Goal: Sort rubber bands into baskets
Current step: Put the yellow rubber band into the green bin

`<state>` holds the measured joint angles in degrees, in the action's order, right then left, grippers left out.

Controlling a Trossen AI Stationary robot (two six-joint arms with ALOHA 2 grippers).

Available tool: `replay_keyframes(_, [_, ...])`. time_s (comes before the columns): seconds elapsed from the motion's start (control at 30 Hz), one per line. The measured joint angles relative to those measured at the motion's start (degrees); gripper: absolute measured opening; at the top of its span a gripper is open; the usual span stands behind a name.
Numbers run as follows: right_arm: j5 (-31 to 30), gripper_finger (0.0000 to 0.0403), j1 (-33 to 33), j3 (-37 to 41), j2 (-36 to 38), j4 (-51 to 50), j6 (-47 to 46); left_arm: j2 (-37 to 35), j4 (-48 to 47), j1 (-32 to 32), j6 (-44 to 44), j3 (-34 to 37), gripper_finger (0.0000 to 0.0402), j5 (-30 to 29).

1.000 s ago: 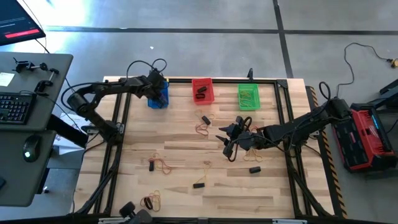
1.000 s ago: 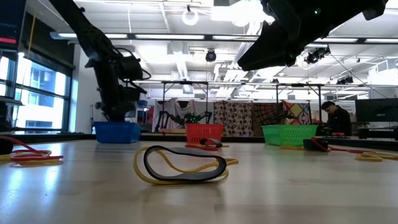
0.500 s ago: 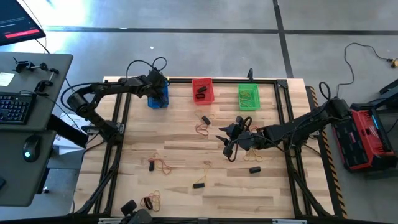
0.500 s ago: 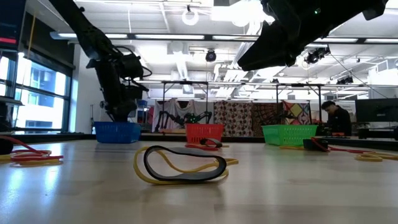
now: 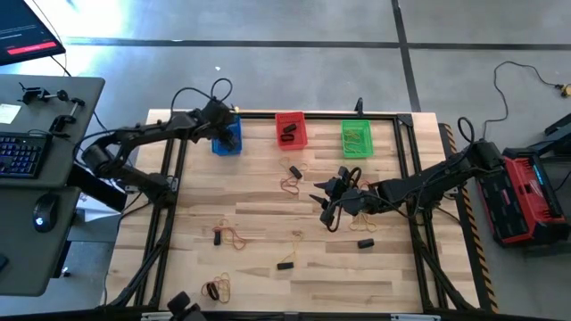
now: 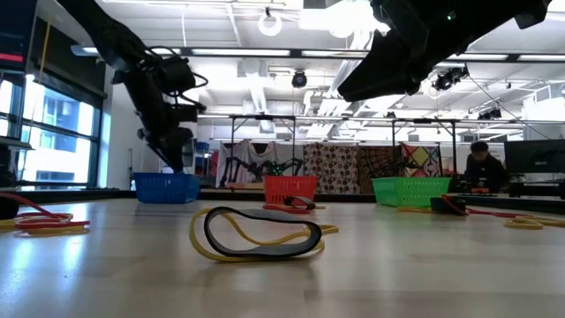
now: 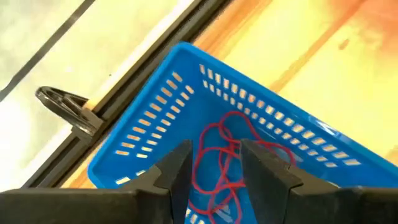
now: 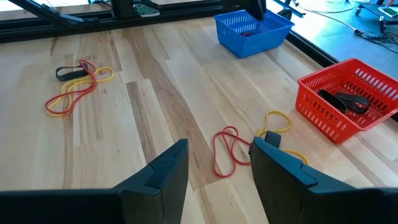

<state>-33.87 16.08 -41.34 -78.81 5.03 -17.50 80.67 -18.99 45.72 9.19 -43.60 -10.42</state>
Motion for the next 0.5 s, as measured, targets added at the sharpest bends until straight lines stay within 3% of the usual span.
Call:
replay_keyframes(0.2, [0.0, 0.0161, 0.0, 0.0, 0.0, -0.1, 0.0, -1.1, -2.2, -2.0, 1.9, 0.7, 0.0126, 3.2])
replay_keyframes(0.27, [0.0, 0.0161, 0.0, 0.0, 0.0, -0.1, 0.0, -2.0, -3.2, -4.0, 3.2, 0.7, 0.0121, 5.7])
replay_keyframes(0.5, [0.0, 0.0161, 0.0, 0.0, 0.0, -0.6, 0.0, -8.8, -4.4, -13.1, 3.7, 0.7, 0.0078, 5.7])
